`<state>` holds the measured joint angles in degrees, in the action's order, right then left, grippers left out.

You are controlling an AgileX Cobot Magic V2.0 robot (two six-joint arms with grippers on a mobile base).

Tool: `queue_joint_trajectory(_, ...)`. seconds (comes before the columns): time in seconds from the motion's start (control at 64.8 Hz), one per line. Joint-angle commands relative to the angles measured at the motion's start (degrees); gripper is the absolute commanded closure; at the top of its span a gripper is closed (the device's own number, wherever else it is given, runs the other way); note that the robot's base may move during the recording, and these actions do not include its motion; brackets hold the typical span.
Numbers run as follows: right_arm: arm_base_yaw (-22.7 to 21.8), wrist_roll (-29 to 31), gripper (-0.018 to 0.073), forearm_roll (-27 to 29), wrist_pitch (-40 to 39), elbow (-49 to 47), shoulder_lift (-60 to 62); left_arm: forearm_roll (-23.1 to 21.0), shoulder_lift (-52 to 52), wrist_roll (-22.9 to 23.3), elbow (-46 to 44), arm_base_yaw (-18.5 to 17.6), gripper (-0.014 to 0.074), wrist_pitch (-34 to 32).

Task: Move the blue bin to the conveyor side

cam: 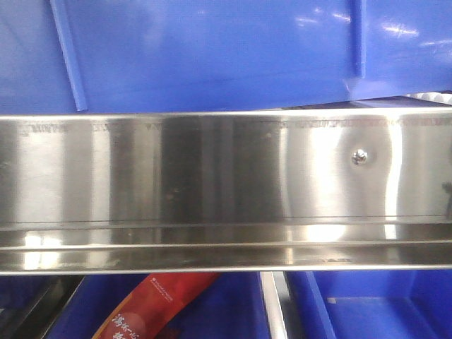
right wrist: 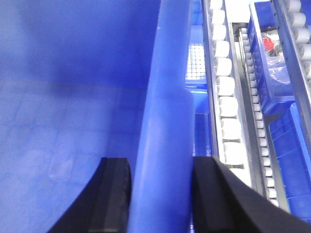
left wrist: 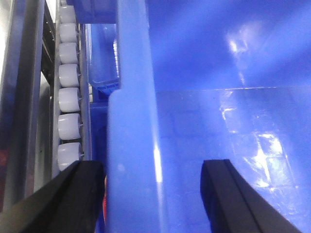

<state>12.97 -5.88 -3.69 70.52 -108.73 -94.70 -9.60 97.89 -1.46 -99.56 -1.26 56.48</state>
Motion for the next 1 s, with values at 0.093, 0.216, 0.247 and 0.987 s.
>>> queue_joint_trajectory(0.093,0.1,0.6,0.0646,-1.0,-0.6,-0.1,0.1,-0.1,0.1,0.0,-0.4,-0.1,0.0279,0.1)
queue_joint_trajectory(0.216,0.1,0.6,0.0646,-1.0,-0.6,-0.1,0.1,-0.1,0.1,0.0,-0.4,-0.1,0.034,0.1)
queue_joint_trajectory(0.247,0.1,0.6,0.0646,-1.0,-0.6,-0.1,0.1,-0.2,0.1,0.0,-0.4,-0.1,0.0365,0.2)
queue_joint_trajectory(0.987,0.1,0.6,0.0646,-1.0,-0.6,-0.1,0.1,-0.3,0.1,0.0,-0.4,-0.1,0.0623,-1.0)
